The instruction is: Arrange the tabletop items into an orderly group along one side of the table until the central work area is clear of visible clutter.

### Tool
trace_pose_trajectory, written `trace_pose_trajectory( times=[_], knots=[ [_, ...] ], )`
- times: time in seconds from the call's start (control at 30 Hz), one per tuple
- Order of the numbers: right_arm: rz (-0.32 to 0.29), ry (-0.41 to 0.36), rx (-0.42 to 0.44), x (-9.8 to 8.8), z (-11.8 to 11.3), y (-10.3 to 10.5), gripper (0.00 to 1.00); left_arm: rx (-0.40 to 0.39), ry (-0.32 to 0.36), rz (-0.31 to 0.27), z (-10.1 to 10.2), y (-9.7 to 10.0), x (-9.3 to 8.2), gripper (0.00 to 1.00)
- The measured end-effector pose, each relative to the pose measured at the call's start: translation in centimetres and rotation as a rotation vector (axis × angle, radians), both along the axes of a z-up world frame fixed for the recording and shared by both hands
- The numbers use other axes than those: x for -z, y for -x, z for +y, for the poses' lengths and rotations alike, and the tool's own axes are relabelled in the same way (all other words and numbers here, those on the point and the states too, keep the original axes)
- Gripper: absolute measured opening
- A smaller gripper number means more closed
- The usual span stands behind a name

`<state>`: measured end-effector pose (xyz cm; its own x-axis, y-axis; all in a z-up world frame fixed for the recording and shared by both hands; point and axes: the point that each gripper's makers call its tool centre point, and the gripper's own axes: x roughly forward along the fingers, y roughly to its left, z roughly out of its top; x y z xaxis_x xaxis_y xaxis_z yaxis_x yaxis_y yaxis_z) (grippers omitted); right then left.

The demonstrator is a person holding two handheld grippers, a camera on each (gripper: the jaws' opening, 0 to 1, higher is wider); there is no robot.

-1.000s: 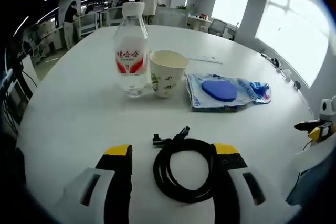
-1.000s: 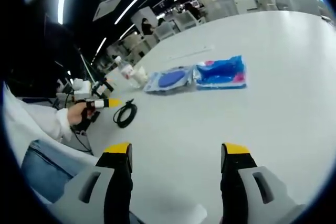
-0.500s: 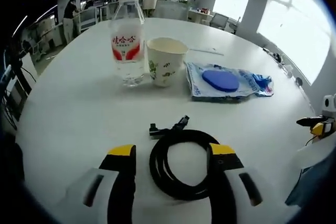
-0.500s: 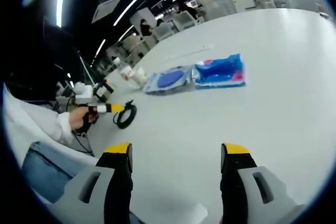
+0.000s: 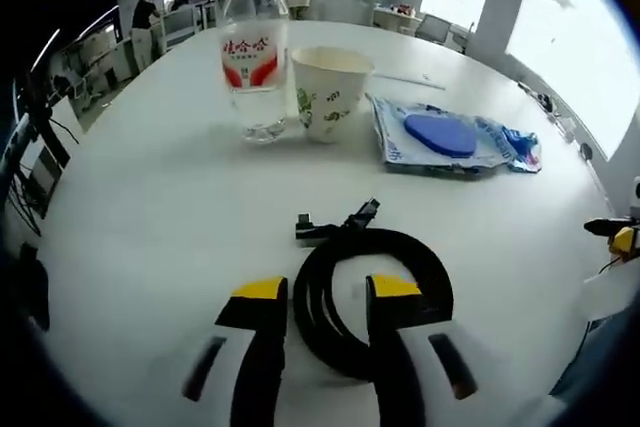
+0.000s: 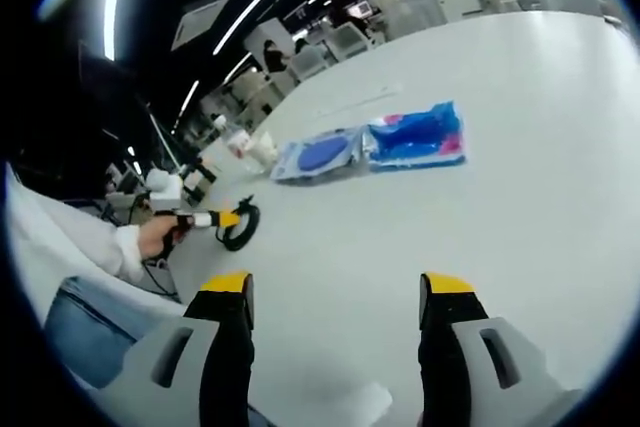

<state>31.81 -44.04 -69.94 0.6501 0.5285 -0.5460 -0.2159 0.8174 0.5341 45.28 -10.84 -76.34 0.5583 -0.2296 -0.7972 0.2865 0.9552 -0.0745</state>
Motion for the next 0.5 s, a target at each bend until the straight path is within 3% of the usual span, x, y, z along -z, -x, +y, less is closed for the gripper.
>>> trace_pose_trajectory(
  times=[0.03, 0.27, 0.5],
  knots=[
    [0.002, -0.001, 0.001, 0.03, 0.02, 0.02, 0.66, 0.017, -0.026, -0.035, 0.35, -0.71, 0.06, 0.21],
    [0.006, -0.004, 0.004, 0.16, 0.14, 0.20, 0.66, -0.040, -0.013, -0.006, 1.01, -0.88, 0.26, 0.09],
    [-0.002, -0.007, 0.019, 0.02, -0.30, 0.03, 0.66, -0.109, 0.079, 0.011, 0.62, -0.44, -0.12, 0.05]
  ],
)
